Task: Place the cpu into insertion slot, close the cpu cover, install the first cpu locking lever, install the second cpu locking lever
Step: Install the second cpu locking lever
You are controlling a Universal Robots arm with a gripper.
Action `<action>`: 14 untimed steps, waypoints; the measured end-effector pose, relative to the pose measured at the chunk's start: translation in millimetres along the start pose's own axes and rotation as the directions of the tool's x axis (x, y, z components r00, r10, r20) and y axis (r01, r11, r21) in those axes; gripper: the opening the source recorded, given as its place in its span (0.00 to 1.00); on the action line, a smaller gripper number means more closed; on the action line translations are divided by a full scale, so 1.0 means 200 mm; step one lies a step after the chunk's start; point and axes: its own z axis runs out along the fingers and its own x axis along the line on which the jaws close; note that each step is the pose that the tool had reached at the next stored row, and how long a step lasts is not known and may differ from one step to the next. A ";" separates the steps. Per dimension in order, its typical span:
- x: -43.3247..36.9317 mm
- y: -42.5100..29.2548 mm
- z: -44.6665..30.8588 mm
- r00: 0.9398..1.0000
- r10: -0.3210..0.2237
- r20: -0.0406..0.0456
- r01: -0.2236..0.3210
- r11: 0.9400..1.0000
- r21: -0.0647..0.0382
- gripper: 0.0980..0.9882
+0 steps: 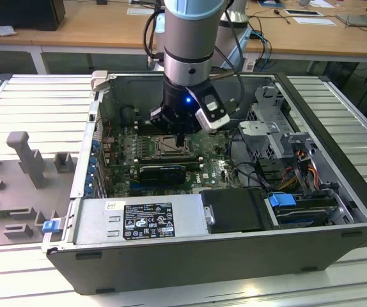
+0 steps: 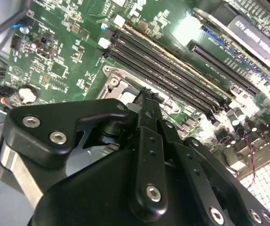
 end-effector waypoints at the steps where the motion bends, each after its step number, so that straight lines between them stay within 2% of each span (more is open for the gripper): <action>1: 0.002 -0.002 0.014 1.000 -0.001 0.000 0.001 1.000 -0.001 0.01; 3: 0.025 -0.004 0.038 1.000 -0.001 0.000 0.001 1.000 -0.006 0.01; 7: 0.090 -0.003 0.053 1.000 -0.002 0.000 0.002 1.000 -0.018 0.01; 8: 0.124 -0.004 0.069 1.000 -0.005 0.000 0.005 1.000 -0.021 0.01; 14: 0.149 -0.010 0.128 1.000 -0.009 0.000 0.009 1.000 -0.022 0.01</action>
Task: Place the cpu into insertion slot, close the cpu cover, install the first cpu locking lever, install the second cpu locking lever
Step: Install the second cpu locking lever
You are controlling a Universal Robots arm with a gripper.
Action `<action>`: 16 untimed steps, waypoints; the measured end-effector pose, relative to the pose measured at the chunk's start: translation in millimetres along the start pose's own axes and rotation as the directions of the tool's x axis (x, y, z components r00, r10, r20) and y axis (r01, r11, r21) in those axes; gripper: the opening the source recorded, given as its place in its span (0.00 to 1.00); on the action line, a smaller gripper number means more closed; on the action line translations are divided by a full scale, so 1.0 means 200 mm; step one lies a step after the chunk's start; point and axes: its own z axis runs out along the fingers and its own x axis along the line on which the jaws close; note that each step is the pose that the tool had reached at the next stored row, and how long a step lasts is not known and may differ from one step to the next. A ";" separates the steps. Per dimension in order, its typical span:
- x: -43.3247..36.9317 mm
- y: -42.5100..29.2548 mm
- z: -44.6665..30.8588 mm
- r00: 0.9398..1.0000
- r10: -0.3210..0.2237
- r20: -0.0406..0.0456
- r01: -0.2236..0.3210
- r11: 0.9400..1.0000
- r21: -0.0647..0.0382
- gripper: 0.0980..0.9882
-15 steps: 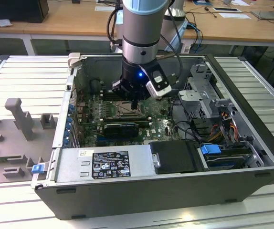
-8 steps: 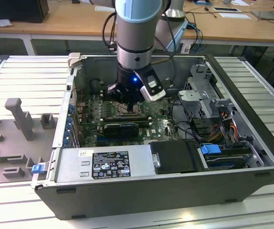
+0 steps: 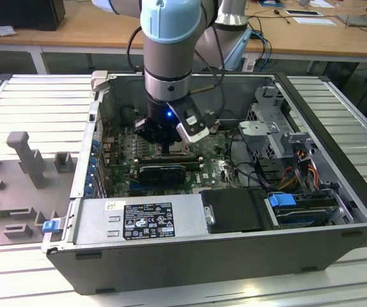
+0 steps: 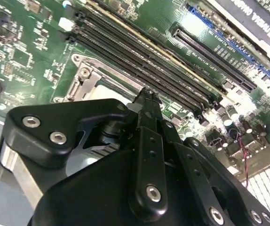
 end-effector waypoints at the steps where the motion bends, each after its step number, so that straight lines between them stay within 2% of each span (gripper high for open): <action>1: 0.004 -0.001 0.010 1.000 -0.001 0.000 0.001 1.000 0.000 0.01; 3: 0.016 -0.003 0.029 1.000 -0.003 0.000 0.003 1.000 -0.002 0.01; 5: 0.032 -0.011 0.035 1.000 -0.003 0.000 0.003 1.000 -0.016 0.01; 7: 0.049 -0.033 0.036 1.000 -0.003 0.002 0.003 0.999 -0.043 0.01; 9: 0.060 -0.054 0.039 1.000 -0.005 0.003 0.006 0.998 -0.066 0.01; 15: 0.086 -0.088 0.051 1.000 -0.015 0.004 0.015 0.994 -0.109 0.01; 16: 0.095 -0.099 0.053 1.000 -0.015 0.005 0.015 0.992 -0.123 0.01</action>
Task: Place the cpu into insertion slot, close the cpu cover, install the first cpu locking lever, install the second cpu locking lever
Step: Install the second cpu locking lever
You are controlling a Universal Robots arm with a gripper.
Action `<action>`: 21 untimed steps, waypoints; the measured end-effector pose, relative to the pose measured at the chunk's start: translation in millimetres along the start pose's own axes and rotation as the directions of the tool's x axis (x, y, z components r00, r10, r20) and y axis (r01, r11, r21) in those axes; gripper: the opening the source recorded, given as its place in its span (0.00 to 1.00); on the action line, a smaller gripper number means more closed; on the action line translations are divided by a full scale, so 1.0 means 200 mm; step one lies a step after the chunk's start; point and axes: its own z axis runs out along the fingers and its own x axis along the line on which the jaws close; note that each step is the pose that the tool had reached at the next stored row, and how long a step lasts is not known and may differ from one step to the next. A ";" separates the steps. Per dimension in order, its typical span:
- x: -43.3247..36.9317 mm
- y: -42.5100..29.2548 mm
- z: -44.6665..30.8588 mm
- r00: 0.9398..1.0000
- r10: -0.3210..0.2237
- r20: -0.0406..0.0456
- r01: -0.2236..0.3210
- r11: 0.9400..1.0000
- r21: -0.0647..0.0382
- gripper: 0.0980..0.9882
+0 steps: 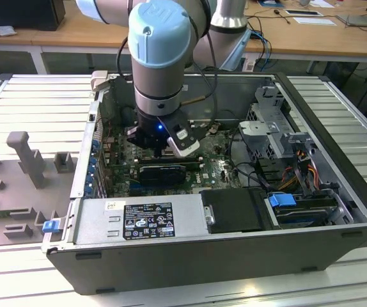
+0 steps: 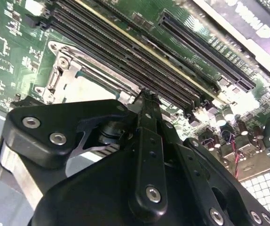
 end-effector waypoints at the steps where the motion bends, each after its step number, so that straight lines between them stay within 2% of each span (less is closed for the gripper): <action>1: 0.009 -0.011 0.002 1.000 0.000 0.001 0.000 1.000 -0.013 0.01; 2: 0.012 -0.019 0.008 1.000 -0.001 0.001 0.001 1.000 -0.022 0.01; 3: 0.013 -0.021 0.013 1.000 -0.001 0.001 0.001 1.000 -0.026 0.01; 10: 0.014 -0.031 0.047 1.000 -0.002 0.003 0.002 0.999 -0.048 0.01; 15: 0.015 -0.032 0.070 1.000 -0.003 0.004 0.003 0.997 -0.079 0.01; 16: 0.017 -0.035 0.079 1.000 -0.003 0.004 0.003 0.997 -0.083 0.01; 19: 0.019 -0.036 0.083 1.000 -0.004 0.004 0.004 0.996 -0.084 0.01; 21: 0.019 -0.031 0.067 1.000 -0.004 0.005 0.004 0.996 -0.085 0.01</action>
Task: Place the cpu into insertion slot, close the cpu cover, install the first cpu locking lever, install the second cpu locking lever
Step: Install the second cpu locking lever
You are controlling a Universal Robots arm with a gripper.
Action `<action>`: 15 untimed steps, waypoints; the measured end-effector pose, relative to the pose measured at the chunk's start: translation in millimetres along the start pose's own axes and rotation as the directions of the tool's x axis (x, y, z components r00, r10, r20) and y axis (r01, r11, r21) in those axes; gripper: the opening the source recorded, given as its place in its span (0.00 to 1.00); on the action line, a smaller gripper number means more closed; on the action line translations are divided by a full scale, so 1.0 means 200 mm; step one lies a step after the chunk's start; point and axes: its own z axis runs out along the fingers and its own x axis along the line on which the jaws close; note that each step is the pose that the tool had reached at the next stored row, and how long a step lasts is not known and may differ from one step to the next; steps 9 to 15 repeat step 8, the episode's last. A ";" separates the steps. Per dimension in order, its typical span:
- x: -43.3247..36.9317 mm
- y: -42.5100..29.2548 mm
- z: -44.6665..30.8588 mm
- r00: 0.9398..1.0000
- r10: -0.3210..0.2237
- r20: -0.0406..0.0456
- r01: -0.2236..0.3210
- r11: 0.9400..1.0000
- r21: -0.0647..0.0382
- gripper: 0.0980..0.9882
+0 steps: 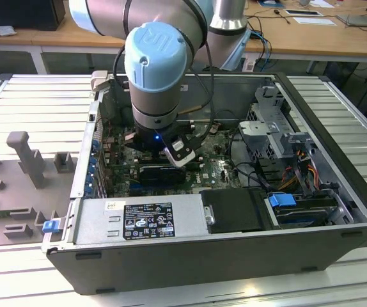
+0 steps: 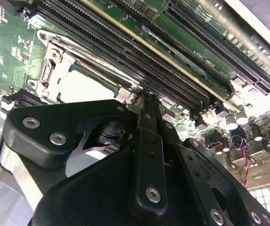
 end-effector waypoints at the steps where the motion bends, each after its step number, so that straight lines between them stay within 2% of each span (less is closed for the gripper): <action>1: 0.000 0.008 -0.022 1.000 0.000 0.000 0.000 1.000 0.000 0.01; 3: -0.002 0.035 -0.095 1.000 0.000 -0.001 0.000 1.000 0.001 0.01; 8: -0.006 0.083 -0.226 1.000 0.000 -0.001 0.000 1.000 0.002 0.01; 15: -0.006 0.083 -0.226 1.000 0.000 -0.001 0.000 1.000 0.002 0.01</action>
